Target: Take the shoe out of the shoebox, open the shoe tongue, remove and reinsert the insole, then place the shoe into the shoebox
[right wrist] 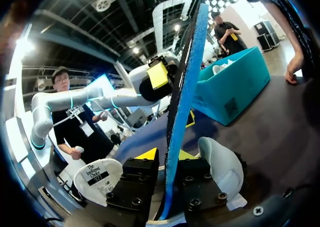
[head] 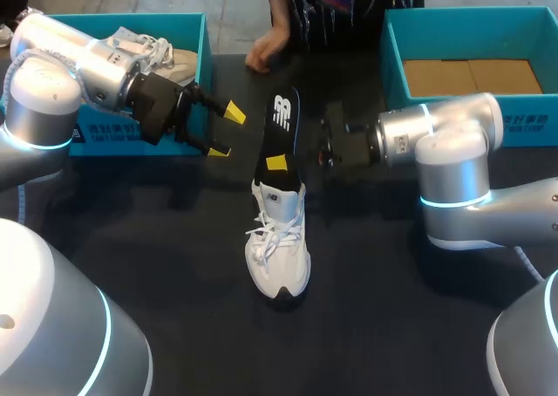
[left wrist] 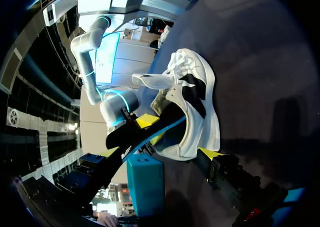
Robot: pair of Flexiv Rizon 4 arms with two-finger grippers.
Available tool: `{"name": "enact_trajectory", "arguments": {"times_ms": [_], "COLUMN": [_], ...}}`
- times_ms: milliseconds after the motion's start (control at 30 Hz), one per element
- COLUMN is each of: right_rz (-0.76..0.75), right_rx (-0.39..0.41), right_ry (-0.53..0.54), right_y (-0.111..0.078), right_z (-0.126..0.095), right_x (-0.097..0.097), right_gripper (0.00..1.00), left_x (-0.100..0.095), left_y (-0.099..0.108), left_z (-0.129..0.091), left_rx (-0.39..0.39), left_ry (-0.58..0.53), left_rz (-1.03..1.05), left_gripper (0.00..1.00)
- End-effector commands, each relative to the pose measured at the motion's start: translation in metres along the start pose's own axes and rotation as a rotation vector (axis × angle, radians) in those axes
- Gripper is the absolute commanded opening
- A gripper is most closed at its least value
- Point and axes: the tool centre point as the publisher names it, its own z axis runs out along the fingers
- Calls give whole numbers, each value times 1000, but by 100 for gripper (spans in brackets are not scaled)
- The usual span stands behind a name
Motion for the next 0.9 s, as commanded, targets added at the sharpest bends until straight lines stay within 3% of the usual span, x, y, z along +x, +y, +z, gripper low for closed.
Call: {"name": "enact_trajectory", "arguments": {"times_ms": [33, 100, 167, 433, 900], "right_rz": [-3, -4, 3, 74, 136], "right_rx": [13, 13, 20, 46, 75], "right_ry": [2, 1, 8, 73, 82], "right_y": [6, 7, 7, -7, -29], "right_z": [-2, -3, -3, 3, 10], "right_x": [-3, -3, -4, -2, 8], "right_gripper": [16, 13, 0, 0, 0], "left_x": [0, 0, 0, -1, 1], "left_y": [-2, -2, -2, 0, -5], "left_z": [0, 0, 1, 4, 4], "left_rx": [-4, -4, -3, 2, -2], "left_ry": [1, 2, 3, 1, -3], "left_rz": [1, 0, 0, 4, -3], "left_gripper": [100, 100, 100, 100, 100]}}
